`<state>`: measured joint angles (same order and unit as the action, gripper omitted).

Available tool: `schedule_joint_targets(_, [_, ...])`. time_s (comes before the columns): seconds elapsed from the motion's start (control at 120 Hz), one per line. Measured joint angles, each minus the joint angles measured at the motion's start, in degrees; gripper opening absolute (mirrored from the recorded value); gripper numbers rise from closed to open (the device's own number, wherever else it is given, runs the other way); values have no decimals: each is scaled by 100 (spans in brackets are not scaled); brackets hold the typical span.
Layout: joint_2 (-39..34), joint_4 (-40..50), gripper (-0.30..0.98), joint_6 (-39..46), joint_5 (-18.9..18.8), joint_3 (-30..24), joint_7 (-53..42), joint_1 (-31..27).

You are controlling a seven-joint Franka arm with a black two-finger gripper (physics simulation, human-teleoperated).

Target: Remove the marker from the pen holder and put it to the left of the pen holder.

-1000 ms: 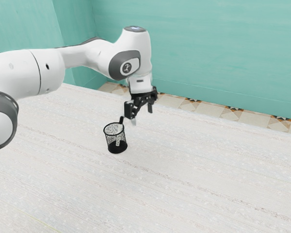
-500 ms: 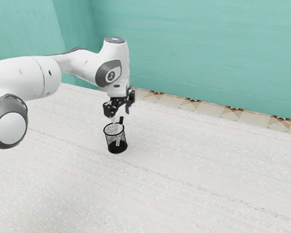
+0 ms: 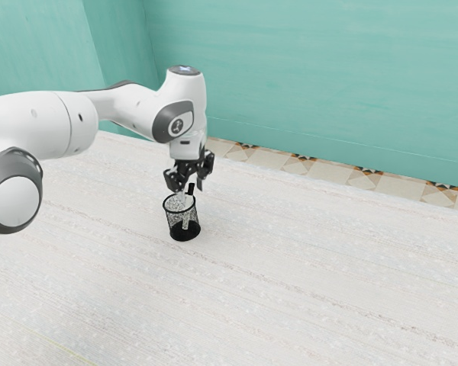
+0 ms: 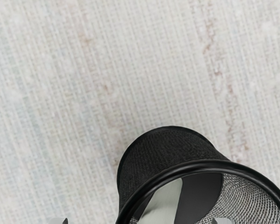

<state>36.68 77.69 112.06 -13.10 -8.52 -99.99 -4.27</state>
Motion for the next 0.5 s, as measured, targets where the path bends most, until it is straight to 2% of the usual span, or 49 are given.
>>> schedule_joint_targets(0.5, [1,-6,7,5,-3,35,-82,-37])
